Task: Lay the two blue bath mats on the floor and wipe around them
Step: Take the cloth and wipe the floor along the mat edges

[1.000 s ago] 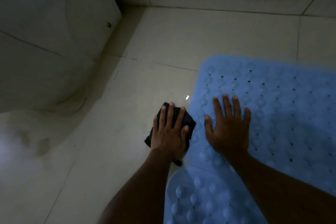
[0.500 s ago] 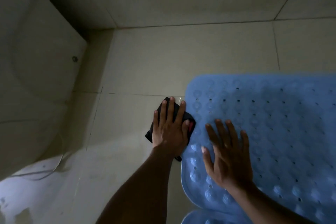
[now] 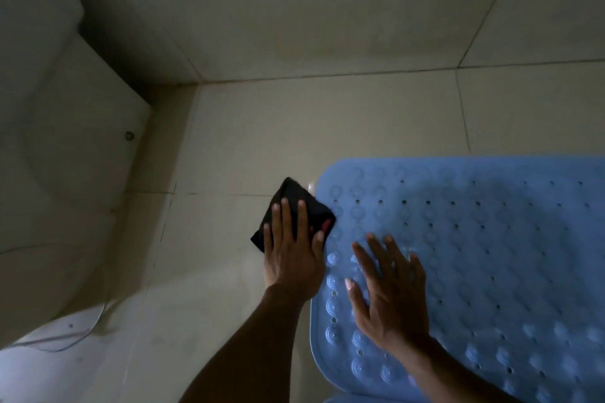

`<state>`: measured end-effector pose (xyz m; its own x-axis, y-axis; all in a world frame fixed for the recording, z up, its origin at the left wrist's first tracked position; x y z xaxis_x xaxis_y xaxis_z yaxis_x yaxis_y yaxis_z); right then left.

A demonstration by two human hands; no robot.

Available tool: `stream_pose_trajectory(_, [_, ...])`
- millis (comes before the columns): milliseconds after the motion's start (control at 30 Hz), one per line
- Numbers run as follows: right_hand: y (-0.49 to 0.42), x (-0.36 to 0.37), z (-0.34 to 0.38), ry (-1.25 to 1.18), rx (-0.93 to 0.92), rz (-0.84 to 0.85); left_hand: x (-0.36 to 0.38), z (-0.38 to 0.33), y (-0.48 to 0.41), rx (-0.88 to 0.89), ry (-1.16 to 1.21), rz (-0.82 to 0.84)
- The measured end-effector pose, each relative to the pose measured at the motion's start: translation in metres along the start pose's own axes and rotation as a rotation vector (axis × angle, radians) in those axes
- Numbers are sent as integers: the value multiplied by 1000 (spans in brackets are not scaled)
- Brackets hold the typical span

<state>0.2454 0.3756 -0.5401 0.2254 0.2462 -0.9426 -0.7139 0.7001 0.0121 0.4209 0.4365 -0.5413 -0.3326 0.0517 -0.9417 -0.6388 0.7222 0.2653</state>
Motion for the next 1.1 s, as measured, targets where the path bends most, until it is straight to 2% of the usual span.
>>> stream_pose_trajectory(67, [-27, -13, -20, 0, 14, -41, 2, -1, -7, -31, 23, 23])
stream_pose_trajectory(167, [-83, -30, -70, 68, 140, -64, 6, -6, -32, -58, 4, 10])
stream_pose_trajectory(367, [-96, -20, -94, 156, 161, -1, -9, -17, -107, 164, -57, -143])
stream_pose_trajectory(700, [-98, -23, -94, 86, 162, 24, -28, -70, -180, 360, -139, 6])
stream_pose_trajectory(833, [-99, -25, -95, 49, 170, 16, -27, -89, -181, 253, -149, 66])
stream_pose_trajectory(967, [-97, -37, -103, -35, 143, -13, -15, -114, -154, 81, 11, 101])
stream_pose_trajectory(1100, [-73, -58, -180, 91, 360, -126, -6, -124, -157, 48, 8, 20])
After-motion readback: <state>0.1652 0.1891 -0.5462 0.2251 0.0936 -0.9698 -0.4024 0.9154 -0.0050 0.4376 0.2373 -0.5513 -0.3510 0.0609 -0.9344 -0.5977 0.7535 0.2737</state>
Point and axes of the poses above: each hand's wrist, its own y-axis away from the middle knuckle, its own x-axis out of the palm, z = x × y, the point moved 4 cm from there along -y, towards the middle knuckle, and after that the axes turned 1 degree about -y, right-handed, at the moved point
